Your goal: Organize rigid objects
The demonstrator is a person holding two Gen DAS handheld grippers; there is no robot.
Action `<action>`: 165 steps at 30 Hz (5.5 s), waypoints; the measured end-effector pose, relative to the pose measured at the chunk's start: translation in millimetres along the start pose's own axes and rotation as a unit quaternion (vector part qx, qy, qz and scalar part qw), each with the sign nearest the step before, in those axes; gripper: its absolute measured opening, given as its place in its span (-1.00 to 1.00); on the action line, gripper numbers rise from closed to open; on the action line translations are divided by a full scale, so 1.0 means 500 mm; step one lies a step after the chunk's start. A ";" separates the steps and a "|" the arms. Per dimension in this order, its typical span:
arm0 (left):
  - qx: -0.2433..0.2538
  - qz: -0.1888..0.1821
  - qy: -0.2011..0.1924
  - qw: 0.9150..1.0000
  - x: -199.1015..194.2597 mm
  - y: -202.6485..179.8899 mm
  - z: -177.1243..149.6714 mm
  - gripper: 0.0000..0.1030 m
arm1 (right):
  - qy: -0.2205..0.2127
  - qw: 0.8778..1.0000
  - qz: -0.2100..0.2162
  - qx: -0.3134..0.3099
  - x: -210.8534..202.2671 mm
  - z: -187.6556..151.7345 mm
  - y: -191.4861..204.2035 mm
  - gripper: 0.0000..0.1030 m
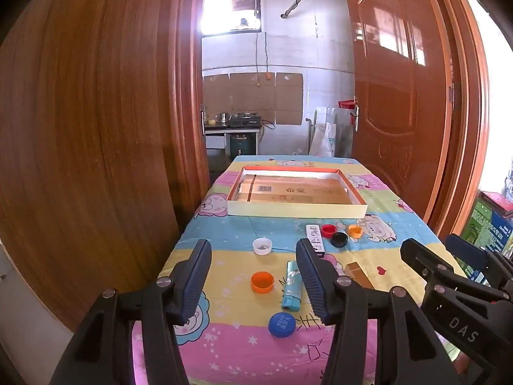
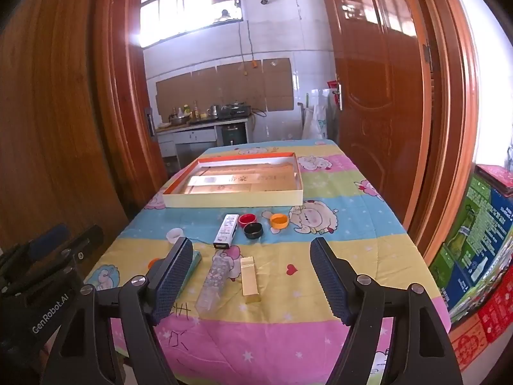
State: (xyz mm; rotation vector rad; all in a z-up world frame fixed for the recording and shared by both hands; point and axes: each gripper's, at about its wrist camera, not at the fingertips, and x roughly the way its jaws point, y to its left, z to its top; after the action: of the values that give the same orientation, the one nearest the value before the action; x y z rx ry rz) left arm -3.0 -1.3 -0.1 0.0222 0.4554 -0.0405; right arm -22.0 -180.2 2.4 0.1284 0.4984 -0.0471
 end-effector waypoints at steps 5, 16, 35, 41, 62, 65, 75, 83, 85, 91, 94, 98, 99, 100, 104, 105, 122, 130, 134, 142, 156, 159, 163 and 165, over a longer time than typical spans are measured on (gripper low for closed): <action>-0.004 -0.002 0.001 1.000 0.001 0.004 0.003 0.07 | 0.001 1.000 0.002 0.001 0.000 -0.002 -0.004 0.50; -0.008 -0.003 -0.002 1.000 0.003 0.010 0.001 0.07 | 0.001 1.000 0.003 -0.003 -0.001 -0.003 -0.004 0.50; -0.005 -0.005 -0.002 1.000 0.004 0.005 -0.003 0.07 | 0.003 1.000 0.004 -0.005 -0.004 -0.004 -0.001 0.50; -0.004 -0.005 -0.002 1.000 0.005 0.005 -0.003 0.07 | 0.005 1.000 0.005 -0.006 -0.002 -0.006 0.000 0.50; -0.006 -0.005 0.002 1.000 0.003 0.010 -0.005 0.07 | 0.007 1.000 0.005 -0.008 0.000 -0.010 0.001 0.50; -0.005 -0.005 0.003 1.000 0.004 0.011 -0.006 0.07 | 0.008 1.000 0.006 -0.007 0.001 -0.012 0.000 0.50; -0.002 -0.005 0.008 1.000 0.007 0.004 -0.010 0.07 | 0.013 1.000 0.010 -0.001 0.006 -0.017 -0.013 0.50; -0.006 -0.015 0.030 0.999 0.030 0.029 -0.015 0.07 | 0.024 0.999 0.015 -0.019 0.018 -0.040 -0.019 0.50; -0.004 -0.019 0.036 0.999 0.042 0.040 -0.024 0.07 | 0.034 0.999 0.016 -0.030 0.029 -0.056 -0.019 0.50; -0.003 -0.050 0.063 0.997 0.074 0.066 -0.065 0.07 | 0.062 0.997 0.021 -0.029 0.067 -0.096 -0.039 0.50; 0.009 -0.063 0.080 0.995 0.087 0.062 -0.089 0.07 | 0.072 0.997 0.018 -0.026 0.084 -0.102 -0.048 0.50; 0.014 -0.071 0.099 0.992 0.101 0.055 -0.109 0.07 | 0.083 0.996 0.017 -0.021 0.107 -0.110 -0.060 0.50; 0.013 -0.077 0.104 0.992 0.103 0.055 -0.111 0.07 | 0.085 0.996 0.017 -0.020 0.111 -0.111 -0.061 0.50; 0.012 -0.087 0.109 0.990 0.104 0.050 -0.115 0.07 | 0.087 0.996 0.018 -0.019 0.115 -0.111 -0.063 0.50; 0.038 -0.107 0.114 0.987 0.107 0.017 -0.126 0.07 | 0.094 0.995 0.024 -0.019 0.129 -0.114 -0.063 0.50; 0.045 -0.106 0.114 0.987 0.108 0.011 -0.129 0.07 | 0.096 0.995 0.027 -0.018 0.132 -0.115 -0.063 0.50; 0.035 -0.126 0.128 0.983 0.159 0.020 -0.142 -0.41 | 0.118 0.992 0.040 -0.032 0.178 -0.111 -0.048 0.50; 0.034 -0.118 0.124 0.985 0.162 0.036 -0.135 -0.41 | 0.125 0.989 -0.003 -0.082 0.228 -0.097 -0.018 0.10; 0.031 -0.119 0.120 0.985 0.165 0.045 -0.120 -0.41 | 0.136 0.987 0.032 -0.075 0.250 -0.089 -0.014 -0.65; 0.044 -0.112 0.102 0.988 0.174 0.062 -0.025 -0.41 | 0.140 0.986 0.069 -0.063 0.245 -0.038 -0.031 -0.65; 0.060 -0.104 0.080 0.990 0.312 0.013 0.242 -0.41 | 0.091 0.987 0.076 -0.105 0.304 0.206 -0.060 -0.65; 0.063 -0.090 0.102 0.989 0.387 -0.010 0.274 -0.41 | 0.086 0.988 0.066 -0.112 0.354 0.250 -0.068 -0.65; 0.060 -0.094 0.139 0.984 0.487 -0.028 0.287 -0.41 | 0.100 0.987 0.074 -0.106 0.437 0.288 -0.076 -0.65; 0.059 -0.094 0.160 0.981 0.528 -0.033 0.285 -0.41 | 0.113 0.985 0.074 -0.103 0.482 0.293 -0.080 -0.65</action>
State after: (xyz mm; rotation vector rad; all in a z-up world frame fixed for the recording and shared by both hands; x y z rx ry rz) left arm 295.8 -31.2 11.3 0.1033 0.7755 -0.2535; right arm 255.8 -242.7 10.0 -0.0327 0.7163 0.1665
